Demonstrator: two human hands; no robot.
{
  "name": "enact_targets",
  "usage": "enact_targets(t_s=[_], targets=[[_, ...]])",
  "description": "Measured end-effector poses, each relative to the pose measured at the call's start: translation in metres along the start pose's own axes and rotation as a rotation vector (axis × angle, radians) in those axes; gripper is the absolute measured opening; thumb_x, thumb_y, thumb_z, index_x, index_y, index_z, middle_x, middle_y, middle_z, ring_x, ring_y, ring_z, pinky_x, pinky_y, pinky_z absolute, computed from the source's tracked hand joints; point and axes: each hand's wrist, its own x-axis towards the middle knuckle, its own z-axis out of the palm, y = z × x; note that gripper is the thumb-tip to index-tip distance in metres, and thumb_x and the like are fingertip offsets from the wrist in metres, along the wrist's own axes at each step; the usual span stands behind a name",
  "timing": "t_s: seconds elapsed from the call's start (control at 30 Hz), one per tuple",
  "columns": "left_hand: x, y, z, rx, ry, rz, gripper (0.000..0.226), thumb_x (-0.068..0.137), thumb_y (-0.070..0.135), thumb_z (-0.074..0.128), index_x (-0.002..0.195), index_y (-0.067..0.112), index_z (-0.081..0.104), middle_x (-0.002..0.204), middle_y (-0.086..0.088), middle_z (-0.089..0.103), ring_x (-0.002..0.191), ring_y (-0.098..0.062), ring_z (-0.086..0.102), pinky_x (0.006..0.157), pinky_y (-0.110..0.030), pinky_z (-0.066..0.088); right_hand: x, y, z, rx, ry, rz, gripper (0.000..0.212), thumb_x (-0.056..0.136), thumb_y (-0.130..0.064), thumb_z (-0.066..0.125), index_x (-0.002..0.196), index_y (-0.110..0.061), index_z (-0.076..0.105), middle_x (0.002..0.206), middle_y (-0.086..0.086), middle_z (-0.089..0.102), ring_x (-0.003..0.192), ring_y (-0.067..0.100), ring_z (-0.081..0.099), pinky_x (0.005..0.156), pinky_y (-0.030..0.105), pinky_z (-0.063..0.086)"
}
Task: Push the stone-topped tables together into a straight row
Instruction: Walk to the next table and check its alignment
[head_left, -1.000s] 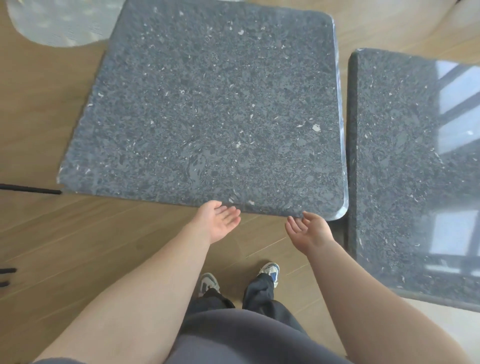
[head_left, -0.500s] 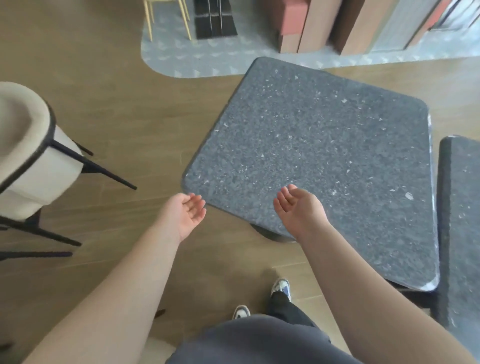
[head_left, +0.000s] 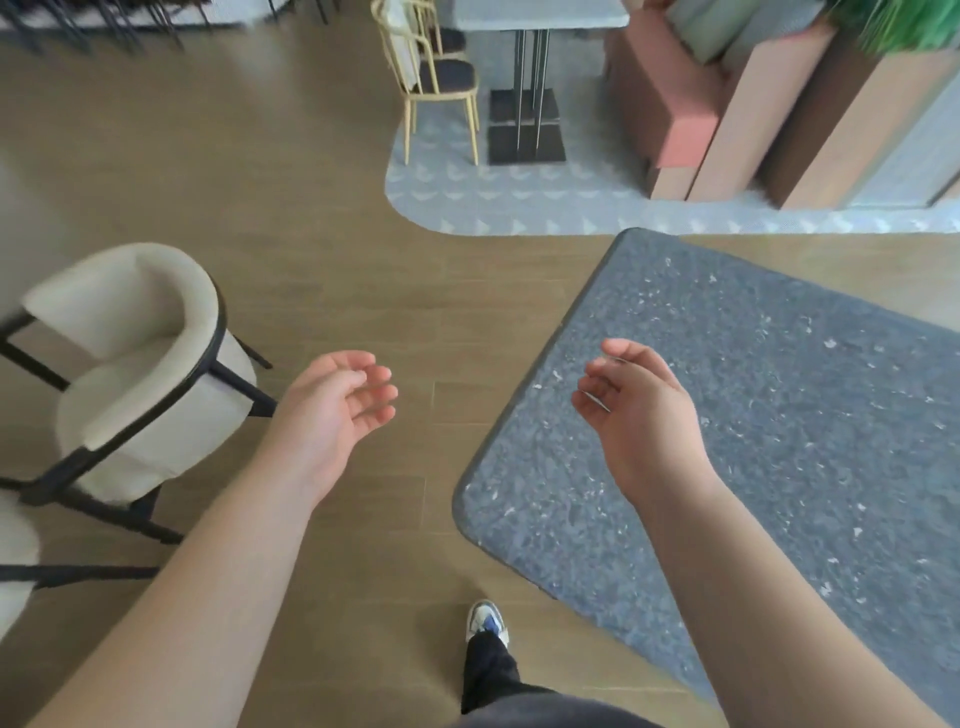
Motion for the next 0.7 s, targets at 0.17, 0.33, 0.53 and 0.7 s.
enact_targets(t_s=[0.17, 0.33, 0.53, 0.7], targets=[[0.065, 0.056, -0.007, 0.150, 0.015, 0.185, 0.025, 0.097, -0.003, 0.044, 0.104, 0.010, 0.064, 0.083, 0.000, 0.074, 0.078, -0.019, 0.071, 0.072, -0.033, 0.060, 0.076, -0.008, 0.068, -0.054, -0.074, -0.053, 0.022, 0.093, 0.005, 0.050, 0.099, -0.014, 0.059, 0.074, 0.000, 0.061, 0.066, 0.016, 0.057, 0.067, 0.027, 0.054], [0.106, 0.080, -0.022, 0.205, -0.015, 0.273, 0.029, 0.098, -0.007, 0.040, 0.105, 0.010, 0.062, 0.085, 0.000, 0.072, 0.079, -0.020, 0.069, 0.076, -0.034, 0.060, 0.112, 0.004, 0.120, -0.259, -0.151, -0.175, 0.026, 0.092, 0.004, 0.044, 0.106, -0.011, 0.059, 0.080, -0.001, 0.063, 0.073, 0.016, 0.060, 0.073, 0.026, 0.054], [0.171, 0.090, -0.045, 0.083, -0.116, 0.266, 0.024, 0.095, -0.005, 0.045, 0.105, 0.009, 0.062, 0.085, -0.002, 0.071, 0.082, -0.022, 0.068, 0.074, -0.033, 0.057, 0.142, 0.028, 0.170, -0.408, -0.175, -0.263, 0.027, 0.084, -0.002, 0.044, 0.105, -0.012, 0.060, 0.082, -0.002, 0.064, 0.078, 0.017, 0.061, 0.078, 0.030, 0.054], [0.257, 0.117, -0.070, 0.088, -0.249, 0.255, 0.024, 0.086, 0.007, 0.049, 0.102, 0.014, 0.064, 0.086, -0.002, 0.071, 0.083, -0.023, 0.068, 0.075, -0.033, 0.057, 0.187, 0.053, 0.231, -0.415, -0.074, -0.304, 0.027, 0.084, 0.000, 0.043, 0.103, -0.012, 0.058, 0.080, -0.004, 0.064, 0.076, 0.016, 0.060, 0.077, 0.031, 0.053]])
